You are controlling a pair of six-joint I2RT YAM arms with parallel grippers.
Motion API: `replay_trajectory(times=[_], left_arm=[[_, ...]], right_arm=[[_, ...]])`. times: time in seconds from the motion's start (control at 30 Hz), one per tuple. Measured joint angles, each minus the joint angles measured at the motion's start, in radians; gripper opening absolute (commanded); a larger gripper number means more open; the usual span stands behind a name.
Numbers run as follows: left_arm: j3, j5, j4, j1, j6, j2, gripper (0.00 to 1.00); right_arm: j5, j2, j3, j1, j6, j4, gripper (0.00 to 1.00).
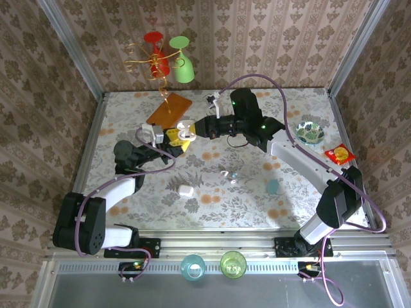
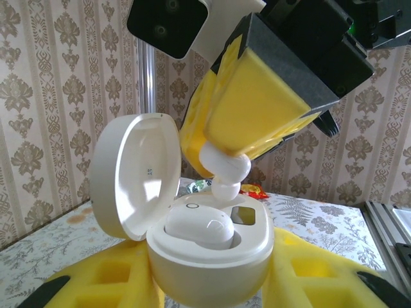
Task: Insert wireless bluetooth earbuds into charging case
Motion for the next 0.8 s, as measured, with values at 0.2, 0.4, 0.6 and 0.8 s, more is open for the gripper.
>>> replay_trajectory(times=[0.2, 0.4, 0.6, 0.8], left_arm=[[0.0, -0.004, 0.0, 0.0, 0.0, 0.0, 0.28], [0.0, -0.009, 0.0, 0.0, 0.0, 0.0, 0.28], [0.0, -0.012, 0.0, 0.0, 0.0, 0.0, 0.28], [0.0, -0.019, -0.002, 0.0, 0.0, 0.0, 0.28]], right_arm=[[0.0, 0.001, 0.0, 0.0, -0.002, 0.0, 0.16], [0.008, 0.001, -0.001, 0.0, -0.014, -0.005, 0.18], [0.021, 0.002, -0.001, 0.0, -0.021, -0.007, 0.23], [0.031, 0.006, -0.001, 0.0, -0.029, -0.015, 0.33]])
